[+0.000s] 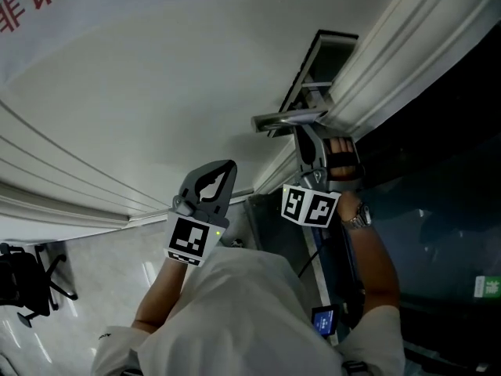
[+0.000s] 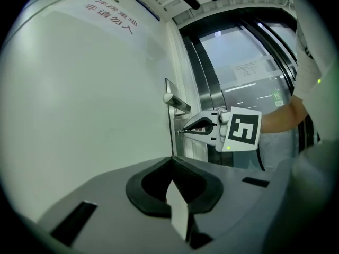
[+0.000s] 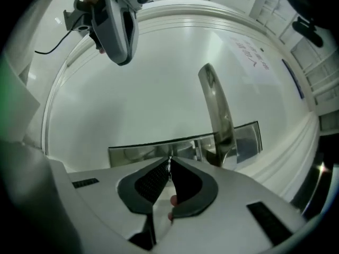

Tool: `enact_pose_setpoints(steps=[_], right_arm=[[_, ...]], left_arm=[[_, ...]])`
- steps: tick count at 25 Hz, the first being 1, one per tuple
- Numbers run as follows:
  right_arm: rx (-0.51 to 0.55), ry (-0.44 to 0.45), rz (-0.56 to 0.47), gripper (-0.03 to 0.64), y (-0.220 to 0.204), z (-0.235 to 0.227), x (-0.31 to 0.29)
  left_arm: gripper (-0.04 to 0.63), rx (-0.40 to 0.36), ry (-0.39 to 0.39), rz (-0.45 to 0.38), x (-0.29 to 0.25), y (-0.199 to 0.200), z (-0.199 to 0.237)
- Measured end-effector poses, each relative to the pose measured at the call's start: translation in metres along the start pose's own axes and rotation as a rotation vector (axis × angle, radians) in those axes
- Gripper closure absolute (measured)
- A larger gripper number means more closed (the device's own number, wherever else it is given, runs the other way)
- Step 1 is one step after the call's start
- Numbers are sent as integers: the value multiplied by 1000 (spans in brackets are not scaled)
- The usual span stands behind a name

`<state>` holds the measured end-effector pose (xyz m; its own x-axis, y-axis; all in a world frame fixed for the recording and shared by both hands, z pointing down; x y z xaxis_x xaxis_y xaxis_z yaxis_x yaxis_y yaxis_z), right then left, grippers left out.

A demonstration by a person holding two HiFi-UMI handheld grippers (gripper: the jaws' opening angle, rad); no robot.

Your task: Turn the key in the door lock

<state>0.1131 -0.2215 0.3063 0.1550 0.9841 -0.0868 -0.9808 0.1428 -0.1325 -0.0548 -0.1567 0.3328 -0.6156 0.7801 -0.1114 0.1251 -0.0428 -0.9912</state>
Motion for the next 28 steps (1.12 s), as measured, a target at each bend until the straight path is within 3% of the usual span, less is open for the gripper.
enact_pose_setpoints(steps=[3, 6, 15, 18, 21, 25, 28], right_arm=[[-136, -12, 26, 598, -4, -1, -5], [-397, 29, 27, 601, -4, -6, -4], [-1545, 293, -61, 601, -28, -19, -10], [-1868, 352, -80, 601, -34, -18, -10], [-2078, 360, -97, 601, -37, -14, -9], [-2199, 340, -116, 601, -39, -11, -8], [-2375, 383, -135, 601, -41, -8, -9]], left_arm=[[591, 6, 23, 14, 5, -4, -1], [590, 12, 38, 32, 11, -9, -1], [591, 7, 45, 50, 8, -10, -18], [591, -3, 49, 63, 7, -7, -22], [591, -21, 47, 70, 7, -4, -25], [591, -29, 45, 62, 4, -2, -31], [591, -22, 50, 58, 3, -2, -33]])
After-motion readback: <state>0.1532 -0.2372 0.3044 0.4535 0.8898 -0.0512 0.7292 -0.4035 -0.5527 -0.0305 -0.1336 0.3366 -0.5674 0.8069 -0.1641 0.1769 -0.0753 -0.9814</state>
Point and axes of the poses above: the fingertips, and each gripper's own axes: x backward along the fingers, z to its left, y out of its top, the point moved 7 cm from there along x, backward along the fingers, and after that the axes turned 3 degrees about z, right-handed, at the moved point
